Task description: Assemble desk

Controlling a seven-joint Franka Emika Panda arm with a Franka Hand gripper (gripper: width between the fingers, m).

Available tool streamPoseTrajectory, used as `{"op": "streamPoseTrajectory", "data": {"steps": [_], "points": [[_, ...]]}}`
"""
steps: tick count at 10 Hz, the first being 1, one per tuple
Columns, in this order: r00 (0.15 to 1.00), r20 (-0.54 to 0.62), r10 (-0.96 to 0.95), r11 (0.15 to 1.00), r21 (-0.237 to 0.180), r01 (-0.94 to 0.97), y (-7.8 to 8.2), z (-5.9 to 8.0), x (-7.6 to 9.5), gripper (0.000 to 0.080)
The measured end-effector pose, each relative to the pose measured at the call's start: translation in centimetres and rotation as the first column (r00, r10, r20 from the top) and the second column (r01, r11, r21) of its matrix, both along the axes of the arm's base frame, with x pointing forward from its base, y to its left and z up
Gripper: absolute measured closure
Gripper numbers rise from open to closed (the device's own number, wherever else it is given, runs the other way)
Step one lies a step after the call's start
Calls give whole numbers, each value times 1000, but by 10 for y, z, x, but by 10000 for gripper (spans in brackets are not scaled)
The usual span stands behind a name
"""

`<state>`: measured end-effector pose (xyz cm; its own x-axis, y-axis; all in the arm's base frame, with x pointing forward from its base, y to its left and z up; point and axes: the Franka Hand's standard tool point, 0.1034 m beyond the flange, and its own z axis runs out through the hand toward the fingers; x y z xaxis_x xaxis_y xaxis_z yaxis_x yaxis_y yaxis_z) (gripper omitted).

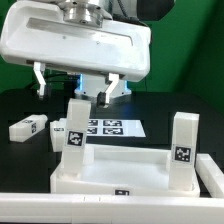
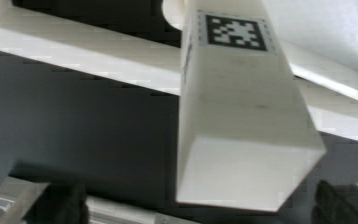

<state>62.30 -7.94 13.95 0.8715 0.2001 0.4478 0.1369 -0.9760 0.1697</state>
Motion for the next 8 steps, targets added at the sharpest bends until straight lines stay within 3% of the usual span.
{"op": "streamPoseTrajectory", "data": {"steps": [3,6,8], "points": [[1000,5,1,1000,2,-1,1,5,1,151],[999,-33,0,999,39,1,8,29,-1,151],[999,-39,-2,999,38,3,7,23,-2,151]]}}
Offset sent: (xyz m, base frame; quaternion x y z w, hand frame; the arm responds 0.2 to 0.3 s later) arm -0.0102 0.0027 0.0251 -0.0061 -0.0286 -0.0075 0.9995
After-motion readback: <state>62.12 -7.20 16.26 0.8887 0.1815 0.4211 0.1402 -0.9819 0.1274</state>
